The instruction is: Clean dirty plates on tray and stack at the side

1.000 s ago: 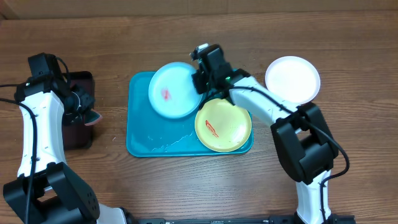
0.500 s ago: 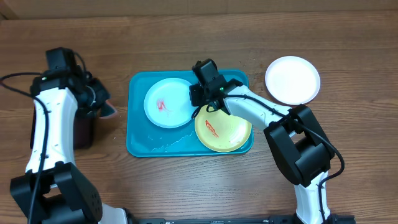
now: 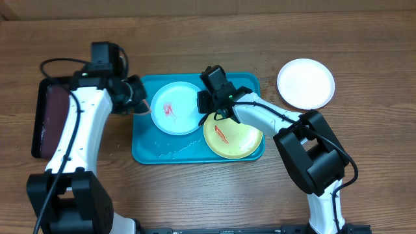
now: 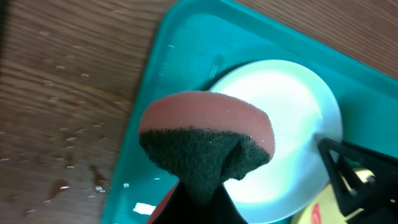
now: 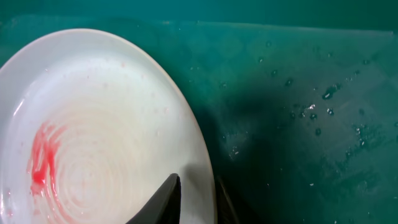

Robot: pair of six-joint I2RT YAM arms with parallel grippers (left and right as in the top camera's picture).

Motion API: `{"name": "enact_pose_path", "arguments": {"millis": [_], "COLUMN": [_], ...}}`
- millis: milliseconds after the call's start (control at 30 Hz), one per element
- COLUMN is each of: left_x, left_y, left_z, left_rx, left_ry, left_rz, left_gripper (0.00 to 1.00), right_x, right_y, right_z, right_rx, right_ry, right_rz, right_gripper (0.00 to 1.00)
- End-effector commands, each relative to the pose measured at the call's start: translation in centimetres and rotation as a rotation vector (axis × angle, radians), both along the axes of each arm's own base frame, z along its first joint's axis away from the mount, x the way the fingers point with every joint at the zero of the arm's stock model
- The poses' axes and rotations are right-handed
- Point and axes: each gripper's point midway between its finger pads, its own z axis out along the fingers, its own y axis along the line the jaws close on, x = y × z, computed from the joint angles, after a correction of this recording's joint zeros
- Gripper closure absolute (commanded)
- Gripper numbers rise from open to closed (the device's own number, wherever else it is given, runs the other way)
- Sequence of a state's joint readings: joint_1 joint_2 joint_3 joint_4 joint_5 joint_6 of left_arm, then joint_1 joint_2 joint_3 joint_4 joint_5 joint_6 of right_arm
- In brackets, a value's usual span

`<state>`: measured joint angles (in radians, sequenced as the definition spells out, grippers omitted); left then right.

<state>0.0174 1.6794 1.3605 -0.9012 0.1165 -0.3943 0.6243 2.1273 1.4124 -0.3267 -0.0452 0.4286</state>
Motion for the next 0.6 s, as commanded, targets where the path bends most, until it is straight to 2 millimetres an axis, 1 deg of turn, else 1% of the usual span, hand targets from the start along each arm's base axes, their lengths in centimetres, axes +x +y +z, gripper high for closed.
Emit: {"name": "enact_pose_path", "arguments": {"millis": [0, 67, 167, 267, 333, 433, 567], "left_x": [0.2, 0.4, 0.5, 0.7, 0.8, 1.0, 1.4], "left_y": [-2.2, -3.5, -5.6, -8.2, -9.7, -11.1, -12.0], "left_z": [-1.3, -2.1, -4.1, -6.2, -7.3, -8.6, -9.9], "left_rx": [-0.031, -0.037, -0.040, -0.061, -0.078, -0.075, -0.073], "left_ry": [0.030, 0.046, 0.082, 0.111, 0.122, 0.126, 0.123], "left_rz": [0.001, -0.010, -0.044, -0.103, -0.137, -0.168, -0.188], "left_gripper": [0.96, 0.96, 0.96, 0.96, 0.96, 0.96, 0.96], "right_x": [0.2, 0.3, 0.2, 0.2, 0.1, 0.0, 0.0], "right_y": [0.3, 0.1, 0.1, 0.0, 0.0, -0.1, -0.1], "right_z": [1.2, 1.0, 0.5, -0.5, -1.1, -1.2, -1.2], "right_rx": [-0.003, -0.010, -0.017, -0.026, -0.032, -0.034, -0.034], "right_ry": [-0.043, -0.045, -0.038, -0.026, -0.016, -0.014, -0.014], "right_rz": [0.033, 0.029, 0.027, 0.028, 0.028, 0.028, 0.028], "right_gripper": [0.82, 0.83, 0.83, 0.87, 0.95, 0.96, 0.96]}}
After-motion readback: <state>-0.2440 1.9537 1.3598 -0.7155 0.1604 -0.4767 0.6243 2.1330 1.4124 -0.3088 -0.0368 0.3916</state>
